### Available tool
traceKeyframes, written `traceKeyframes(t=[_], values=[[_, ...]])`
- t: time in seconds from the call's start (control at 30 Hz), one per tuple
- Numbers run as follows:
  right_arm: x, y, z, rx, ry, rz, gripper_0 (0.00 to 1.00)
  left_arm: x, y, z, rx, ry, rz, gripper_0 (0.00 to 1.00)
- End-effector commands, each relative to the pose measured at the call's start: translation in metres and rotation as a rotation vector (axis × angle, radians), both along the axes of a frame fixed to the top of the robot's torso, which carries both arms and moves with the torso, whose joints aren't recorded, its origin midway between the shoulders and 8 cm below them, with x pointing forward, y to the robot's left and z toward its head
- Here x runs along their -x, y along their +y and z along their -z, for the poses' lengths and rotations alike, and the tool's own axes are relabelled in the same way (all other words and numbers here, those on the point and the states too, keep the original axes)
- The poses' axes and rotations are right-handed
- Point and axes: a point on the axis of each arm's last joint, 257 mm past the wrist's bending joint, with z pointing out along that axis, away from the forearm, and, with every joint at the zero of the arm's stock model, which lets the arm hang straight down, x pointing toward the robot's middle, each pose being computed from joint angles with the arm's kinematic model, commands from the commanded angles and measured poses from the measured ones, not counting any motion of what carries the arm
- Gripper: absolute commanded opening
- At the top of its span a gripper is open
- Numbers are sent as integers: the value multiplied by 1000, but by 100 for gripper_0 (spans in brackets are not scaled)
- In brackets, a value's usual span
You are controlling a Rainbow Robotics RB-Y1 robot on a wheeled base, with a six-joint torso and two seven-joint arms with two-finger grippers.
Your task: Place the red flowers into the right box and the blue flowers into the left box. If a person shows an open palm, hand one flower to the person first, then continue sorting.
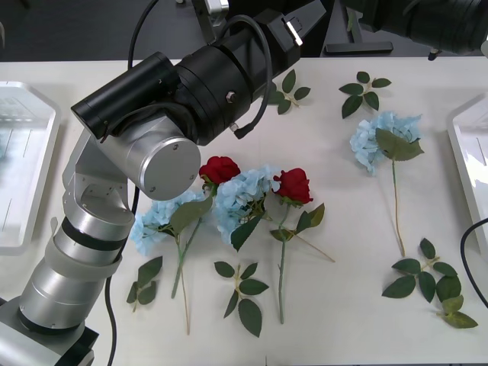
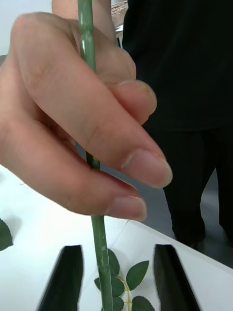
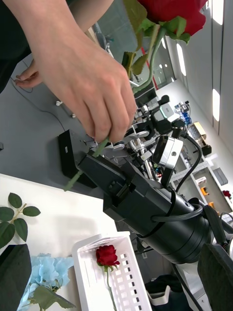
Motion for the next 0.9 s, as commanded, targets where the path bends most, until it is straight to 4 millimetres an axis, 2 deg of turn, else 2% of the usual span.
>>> traceKeyframes(t=[0.03, 0.23, 0.4, 0.53, 0.57, 0.63, 0.7, 0.83, 0.87, 0.9], values=[[9, 18, -21, 19, -76, -43, 100, 16, -20, -34, 62, -33, 51, 100], [14, 14, -14, 71, -67, -66, 100, 16, -20, -34, 62, -33, 51, 100], [27, -2, 5, 142, -30, -99, 100, 16, -20, -34, 62, -33, 51, 100], [49, -34, 45, 279, -16, -111, 100, 16, -20, -34, 62, -33, 51, 100], [60, -46, 63, 315, 3, -116, 100, 16, -20, -34, 62, -33, 51, 100], [71, -60, 78, 360, 19, -124, 100, 16, -20, -34, 62, -33, 51, 100], [86, -83, 101, 441, 50, -132, 100, 16, -20, -34, 62, -33, 51, 100], [109, -110, 132, 440, 168, -149, 100, 16, -20, -34, 62, -33, 51, 100], [117, -119, 142, 441, 213, -156, 100, 7, -8, -14, 49, 3, 23, 100], [125, -125, 154, 433, 267, -158, 100, 4, -2, -9, 37, 5, 12, 100]])
